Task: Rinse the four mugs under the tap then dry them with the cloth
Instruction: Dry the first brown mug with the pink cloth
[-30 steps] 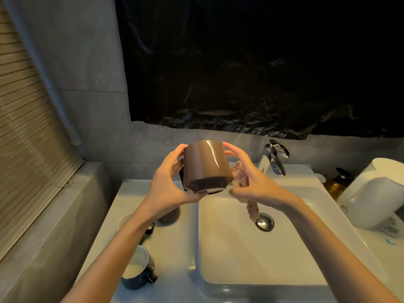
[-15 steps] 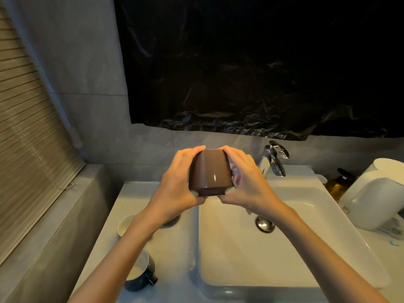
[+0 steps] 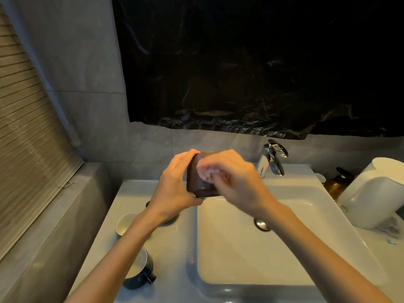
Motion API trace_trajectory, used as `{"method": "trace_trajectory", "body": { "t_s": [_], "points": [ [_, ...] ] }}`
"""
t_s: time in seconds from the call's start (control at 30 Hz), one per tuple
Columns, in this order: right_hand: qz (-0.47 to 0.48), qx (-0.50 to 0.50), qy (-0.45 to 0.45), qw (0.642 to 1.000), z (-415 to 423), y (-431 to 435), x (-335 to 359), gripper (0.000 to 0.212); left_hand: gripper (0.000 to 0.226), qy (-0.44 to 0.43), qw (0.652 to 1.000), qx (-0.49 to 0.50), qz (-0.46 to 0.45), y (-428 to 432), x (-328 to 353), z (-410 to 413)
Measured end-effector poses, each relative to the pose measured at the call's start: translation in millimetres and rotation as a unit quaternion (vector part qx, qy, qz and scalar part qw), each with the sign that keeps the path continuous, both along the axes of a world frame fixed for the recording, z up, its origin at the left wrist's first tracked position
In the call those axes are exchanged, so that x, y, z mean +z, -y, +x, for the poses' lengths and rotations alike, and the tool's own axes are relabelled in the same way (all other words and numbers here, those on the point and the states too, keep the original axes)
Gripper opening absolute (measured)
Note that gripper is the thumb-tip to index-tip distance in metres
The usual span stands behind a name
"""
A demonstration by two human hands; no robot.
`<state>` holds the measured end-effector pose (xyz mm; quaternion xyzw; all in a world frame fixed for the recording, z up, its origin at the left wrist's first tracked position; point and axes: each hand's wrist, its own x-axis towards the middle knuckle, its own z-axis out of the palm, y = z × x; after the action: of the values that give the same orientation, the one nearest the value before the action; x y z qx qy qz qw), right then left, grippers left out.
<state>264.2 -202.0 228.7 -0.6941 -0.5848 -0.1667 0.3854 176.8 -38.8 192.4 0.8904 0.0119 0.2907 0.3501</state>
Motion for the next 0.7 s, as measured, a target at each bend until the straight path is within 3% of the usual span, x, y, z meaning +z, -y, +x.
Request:
{"method": "trace_trajectory", "body": {
  "t_s": [0.13, 0.33, 0.53, 0.7],
  "points": [
    [-0.019, 0.063, 0.044, 0.997, -13.9, 2.6, -14.4, 0.018, 0.095, -0.008, 1.000, 0.005, -0.002, -5.2, 0.5, 0.7],
    [0.043, -0.092, -0.068, 0.993, 16.1, -10.3, 8.5, 0.032, 0.101, -0.003, 0.996, -0.028, -0.087, -3.9, -5.4, -0.2],
    [0.003, 0.013, -0.074, 0.997, -12.3, 9.8, -12.9, 0.027, 0.102, -0.002, 0.994, -0.020, -0.108, -16.1, -6.6, -4.9],
    [0.045, -0.082, -0.137, 0.986, 17.9, -14.4, 9.6, 0.036, 0.099, -0.012, 0.990, -0.054, -0.129, -4.8, -4.4, -5.7]
  ]
}}
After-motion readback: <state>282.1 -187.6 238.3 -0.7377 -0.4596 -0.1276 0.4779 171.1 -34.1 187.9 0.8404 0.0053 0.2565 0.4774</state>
